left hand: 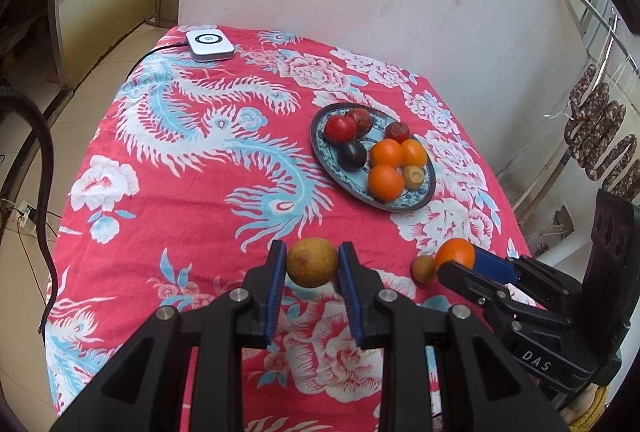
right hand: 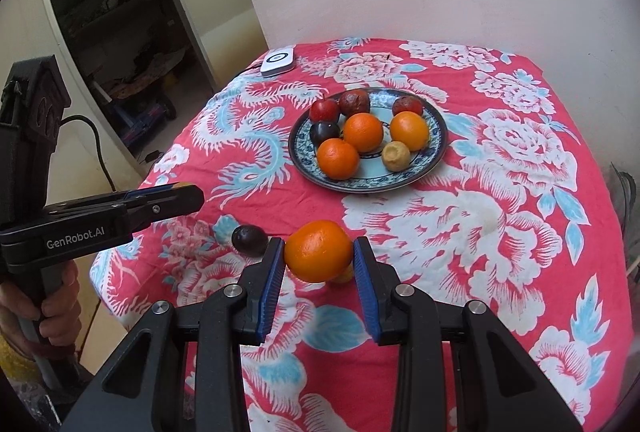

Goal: Organize fruits
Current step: 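Carry the brown fruit with the left tool while the right tool carries the tangerine over the plate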

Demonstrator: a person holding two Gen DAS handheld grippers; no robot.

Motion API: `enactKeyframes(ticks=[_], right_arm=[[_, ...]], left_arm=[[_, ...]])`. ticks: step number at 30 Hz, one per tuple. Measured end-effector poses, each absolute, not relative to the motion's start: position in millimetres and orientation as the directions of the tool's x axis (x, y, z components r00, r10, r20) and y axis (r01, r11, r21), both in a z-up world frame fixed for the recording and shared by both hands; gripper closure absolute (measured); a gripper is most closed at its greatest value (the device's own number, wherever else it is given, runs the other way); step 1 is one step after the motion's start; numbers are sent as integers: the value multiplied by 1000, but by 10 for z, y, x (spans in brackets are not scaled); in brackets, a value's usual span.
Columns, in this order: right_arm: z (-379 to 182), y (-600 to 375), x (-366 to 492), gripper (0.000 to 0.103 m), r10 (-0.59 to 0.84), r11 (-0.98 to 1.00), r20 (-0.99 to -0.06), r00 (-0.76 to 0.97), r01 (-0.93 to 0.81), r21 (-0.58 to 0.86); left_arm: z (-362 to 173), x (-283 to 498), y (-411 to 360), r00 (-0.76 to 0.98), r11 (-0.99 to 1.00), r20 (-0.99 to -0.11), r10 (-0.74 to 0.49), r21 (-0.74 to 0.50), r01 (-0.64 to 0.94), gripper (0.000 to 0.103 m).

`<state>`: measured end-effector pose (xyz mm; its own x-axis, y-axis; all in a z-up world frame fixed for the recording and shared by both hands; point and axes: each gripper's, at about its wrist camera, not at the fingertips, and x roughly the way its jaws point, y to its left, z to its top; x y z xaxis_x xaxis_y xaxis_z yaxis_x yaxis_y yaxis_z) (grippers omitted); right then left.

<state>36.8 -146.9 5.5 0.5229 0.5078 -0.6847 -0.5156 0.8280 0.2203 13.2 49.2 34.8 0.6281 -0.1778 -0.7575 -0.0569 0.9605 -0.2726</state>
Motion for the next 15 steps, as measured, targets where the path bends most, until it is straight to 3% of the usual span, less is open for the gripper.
enactKeyframes(ticks=[15], right_arm=[[132, -1604, 669, 67, 485, 850, -669, 562, -483, 210]], left_arm=[[405, 512, 304, 631, 966, -749, -203, -258, 4, 75]])
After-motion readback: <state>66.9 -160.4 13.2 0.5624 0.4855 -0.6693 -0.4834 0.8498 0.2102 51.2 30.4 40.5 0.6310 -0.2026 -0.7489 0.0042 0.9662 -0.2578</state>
